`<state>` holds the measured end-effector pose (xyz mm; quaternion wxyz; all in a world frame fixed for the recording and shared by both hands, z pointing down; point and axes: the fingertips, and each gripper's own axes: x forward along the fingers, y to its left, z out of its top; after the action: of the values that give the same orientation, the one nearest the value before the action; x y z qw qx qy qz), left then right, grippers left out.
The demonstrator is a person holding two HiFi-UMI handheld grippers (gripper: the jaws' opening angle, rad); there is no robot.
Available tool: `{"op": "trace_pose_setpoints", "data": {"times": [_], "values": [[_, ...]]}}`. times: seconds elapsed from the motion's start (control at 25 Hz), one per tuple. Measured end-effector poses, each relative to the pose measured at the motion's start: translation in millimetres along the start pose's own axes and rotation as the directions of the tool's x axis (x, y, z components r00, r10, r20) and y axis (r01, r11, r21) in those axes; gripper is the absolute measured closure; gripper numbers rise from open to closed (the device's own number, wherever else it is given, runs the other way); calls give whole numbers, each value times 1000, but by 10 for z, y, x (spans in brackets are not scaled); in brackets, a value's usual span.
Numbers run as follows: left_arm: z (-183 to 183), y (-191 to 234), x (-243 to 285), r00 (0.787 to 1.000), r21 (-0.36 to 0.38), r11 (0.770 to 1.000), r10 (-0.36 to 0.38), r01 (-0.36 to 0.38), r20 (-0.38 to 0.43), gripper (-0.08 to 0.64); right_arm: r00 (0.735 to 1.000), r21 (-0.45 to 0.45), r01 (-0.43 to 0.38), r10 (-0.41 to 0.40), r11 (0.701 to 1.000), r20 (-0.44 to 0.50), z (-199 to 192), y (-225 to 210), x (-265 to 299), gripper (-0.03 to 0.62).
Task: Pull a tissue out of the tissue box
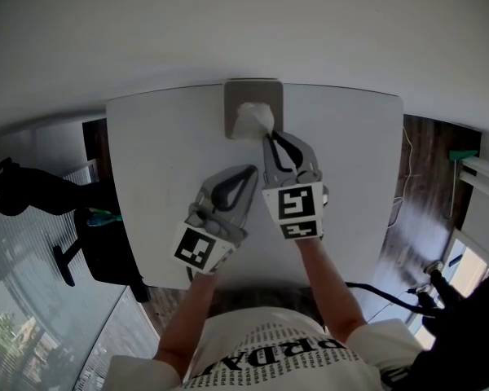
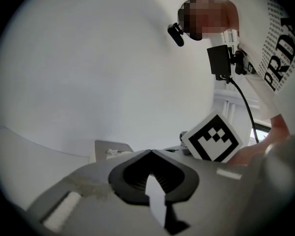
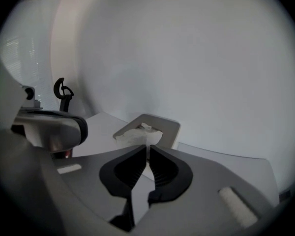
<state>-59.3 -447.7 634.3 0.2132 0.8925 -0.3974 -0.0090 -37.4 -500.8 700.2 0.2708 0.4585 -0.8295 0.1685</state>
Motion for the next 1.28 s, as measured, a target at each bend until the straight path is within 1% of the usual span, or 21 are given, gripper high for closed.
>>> {"op": "trace_pose_setpoints", "data": {"times": [0.04,0.08,0.28,0.52,0.68,0.88,0.96,1.08,1.16,1.28], "values": [[-9,3,-9,1000,0,1000,0,0,0,568,1000,-3,-2,2,1000,1,-3,27,7,579],[-20,6,-12,1000,-1,1000,-1,1,-2,568,1000,0,-3,3,1000,2,-8,38,13,583],[15,3,-8,1000,-2,1000,0,0,-1,568,1000,34,-16,15,999,10,16,22,0,583],[14,6,14,1000,-3,1000,-2,2,2,568,1000,24,-9,9,1000,0,-5,-9,18,583],[61,-15,19,1000,10,1000,-6,6,1,568,1000,18,-7,7,1000,-3,17,-36,-17,584],[137,-56,-39,1000,45,999,-11,11,0,568,1000,18,-26,26,999,16,98,-23,-124,584],[199,-68,-29,1000,46,999,-9,9,7,568,999,23,-36,36,999,22,150,-40,-152,583],[217,-100,-53,999,93,995,-22,24,-24,568,998,34,-53,51,998,32,252,-58,-208,583],[309,-160,-99,999,115,993,-29,30,-14,568,997,38,-64,62,997,40,316,-32,-283,584],[449,-312,-281,999,117,993,-32,32,5,568,996,46,-84,82,995,43,376,94,-489,584]]}}
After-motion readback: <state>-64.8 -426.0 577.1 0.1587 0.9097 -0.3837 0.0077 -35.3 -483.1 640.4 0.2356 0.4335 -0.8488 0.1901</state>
